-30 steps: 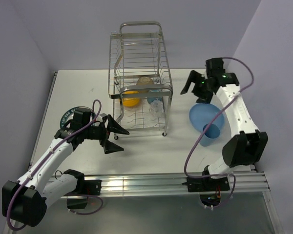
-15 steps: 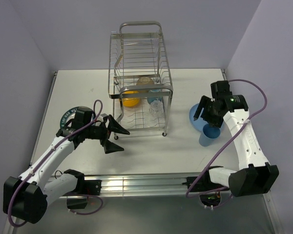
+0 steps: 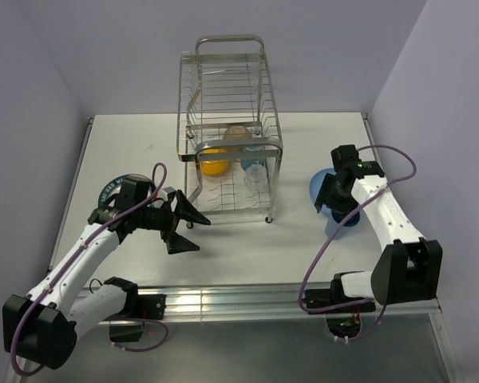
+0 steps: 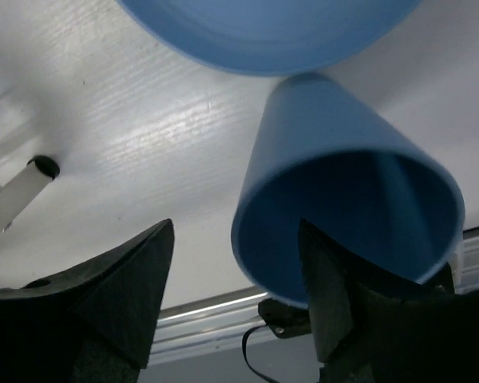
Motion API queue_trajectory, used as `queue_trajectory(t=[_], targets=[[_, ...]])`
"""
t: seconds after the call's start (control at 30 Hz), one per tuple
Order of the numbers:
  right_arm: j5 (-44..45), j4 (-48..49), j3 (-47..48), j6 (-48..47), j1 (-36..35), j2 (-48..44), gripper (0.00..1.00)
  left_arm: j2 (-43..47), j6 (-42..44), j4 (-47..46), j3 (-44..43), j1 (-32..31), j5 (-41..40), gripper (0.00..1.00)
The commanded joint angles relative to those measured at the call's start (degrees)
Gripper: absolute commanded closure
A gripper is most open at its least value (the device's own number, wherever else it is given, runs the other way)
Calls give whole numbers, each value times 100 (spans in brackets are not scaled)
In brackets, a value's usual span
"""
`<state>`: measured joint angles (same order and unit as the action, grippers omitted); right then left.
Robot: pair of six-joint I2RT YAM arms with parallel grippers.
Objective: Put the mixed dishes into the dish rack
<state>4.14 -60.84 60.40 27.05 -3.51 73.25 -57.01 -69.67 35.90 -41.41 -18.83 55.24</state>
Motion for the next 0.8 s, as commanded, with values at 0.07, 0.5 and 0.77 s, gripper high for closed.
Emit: queue_trajectory(t=[0.07, 0.5, 0.77], targets=[[359, 652, 164, -208, -27, 373, 58, 366, 472, 514, -508, 28, 215, 6], [1203, -832, 3676, 124, -36, 592, 100, -63, 922, -310, -4046, 28, 348, 9], [-437, -1688, 8657, 634, 25, 1633, 100, -969, -27, -1488, -5824, 28, -593, 9]])
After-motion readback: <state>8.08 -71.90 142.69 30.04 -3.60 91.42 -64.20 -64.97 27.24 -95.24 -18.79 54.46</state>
